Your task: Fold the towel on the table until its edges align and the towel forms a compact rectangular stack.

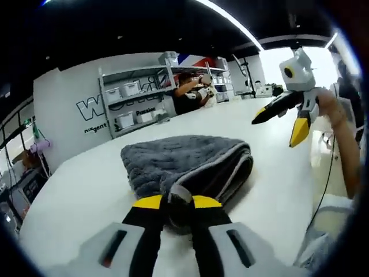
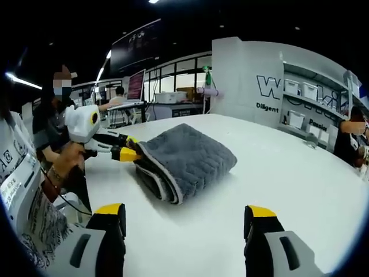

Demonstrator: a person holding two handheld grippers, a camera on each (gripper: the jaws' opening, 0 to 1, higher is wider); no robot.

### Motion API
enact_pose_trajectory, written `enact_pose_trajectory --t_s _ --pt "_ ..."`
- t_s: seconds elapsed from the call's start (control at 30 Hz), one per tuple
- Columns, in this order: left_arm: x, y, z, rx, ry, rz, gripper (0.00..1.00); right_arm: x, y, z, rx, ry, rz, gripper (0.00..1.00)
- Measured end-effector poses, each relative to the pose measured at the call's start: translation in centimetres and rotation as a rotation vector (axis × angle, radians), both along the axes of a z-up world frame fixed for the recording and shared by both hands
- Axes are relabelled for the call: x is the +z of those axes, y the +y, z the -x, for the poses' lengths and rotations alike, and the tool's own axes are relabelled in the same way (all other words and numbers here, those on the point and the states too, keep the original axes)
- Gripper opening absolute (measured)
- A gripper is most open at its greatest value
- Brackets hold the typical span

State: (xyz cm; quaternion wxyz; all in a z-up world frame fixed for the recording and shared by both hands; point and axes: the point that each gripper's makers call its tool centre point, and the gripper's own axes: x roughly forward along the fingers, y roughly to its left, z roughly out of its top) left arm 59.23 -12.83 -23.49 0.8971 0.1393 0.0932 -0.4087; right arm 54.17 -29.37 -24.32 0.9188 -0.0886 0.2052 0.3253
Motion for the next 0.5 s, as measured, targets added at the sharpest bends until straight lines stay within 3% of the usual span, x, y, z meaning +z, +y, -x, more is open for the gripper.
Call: enact_pose_trajectory --t_s 0.07,0.23,0.3,0.37,0.5 --pt "2.0 0.0 0.4 -0.050 -0.040 0.001 0.36 0.0 0.1 -0.1 0.001 0.000 -0.001 0.88" --pt "8.3 -0.6 0.9 -0.257 -0.065 0.240 0.39 0.1 0.5 0.0 0.012 -0.003 -0.004 0.88" --pt "9.5 -0.9 0.4 -0.332 -0.074 0.274 0.39 0.3 0.6 0.0 0.013 -0.008 -0.006 0.88" --pt "8.9 -1.5 -0.4 -0.456 -0.012 0.250 0.42 0.4 0.7 0.1 0.014 -0.012 -0.009 0.88" --pt "6.4 -2.4 -2.6 -0.579 0.045 0.169 0.62 0.5 0.9 0.4 0.022 -0.009 -0.010 0.86"
